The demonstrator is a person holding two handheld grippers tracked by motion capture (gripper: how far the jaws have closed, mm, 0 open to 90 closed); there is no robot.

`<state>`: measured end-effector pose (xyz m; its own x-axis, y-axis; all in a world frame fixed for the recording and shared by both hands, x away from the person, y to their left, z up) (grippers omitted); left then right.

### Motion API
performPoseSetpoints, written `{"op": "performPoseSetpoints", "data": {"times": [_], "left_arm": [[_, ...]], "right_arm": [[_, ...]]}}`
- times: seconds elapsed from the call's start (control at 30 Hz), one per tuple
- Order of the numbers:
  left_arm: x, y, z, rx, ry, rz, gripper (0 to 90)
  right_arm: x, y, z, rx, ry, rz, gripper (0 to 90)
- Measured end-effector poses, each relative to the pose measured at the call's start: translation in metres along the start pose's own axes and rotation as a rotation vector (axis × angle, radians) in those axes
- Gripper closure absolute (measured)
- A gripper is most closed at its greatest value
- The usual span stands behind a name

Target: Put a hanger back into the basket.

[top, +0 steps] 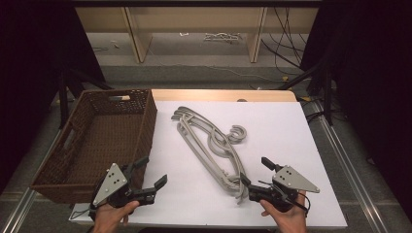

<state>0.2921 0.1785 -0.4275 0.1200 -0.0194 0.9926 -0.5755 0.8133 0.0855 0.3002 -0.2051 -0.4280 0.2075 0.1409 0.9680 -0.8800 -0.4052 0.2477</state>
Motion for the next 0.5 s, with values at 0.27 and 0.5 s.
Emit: {"op": "performPoseSetpoints", "data": {"times": [0.27, 0.5], "left_arm": [[0.0, 0.0002, -0.0009, -0.003, -0.005, -0.005, 15.6], [0.0001, -0.0006, -0.0001, -0.014, -0.009, -0.007, 15.6]], "right_arm": [[-0.0008, -0.0004, 0.0018, -0.006, 0.007, -0.016, 15.8], [-0.0008, -0.0018, 0.0015, -0.001, 0.018, -0.027, 15.9]]}}
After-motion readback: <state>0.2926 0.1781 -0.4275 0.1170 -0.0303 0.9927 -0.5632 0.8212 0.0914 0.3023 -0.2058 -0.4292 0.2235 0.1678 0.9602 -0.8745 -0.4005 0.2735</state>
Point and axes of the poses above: each handheld gripper's, and its own axes: y roughly backward along the jaws, x roughly out of its top, z roughly to its right, the point moved 2 cm from there along -y, roughly forward along the jaws, and after that the axes turned 11 degrees about -x, right-handed, at the moved point
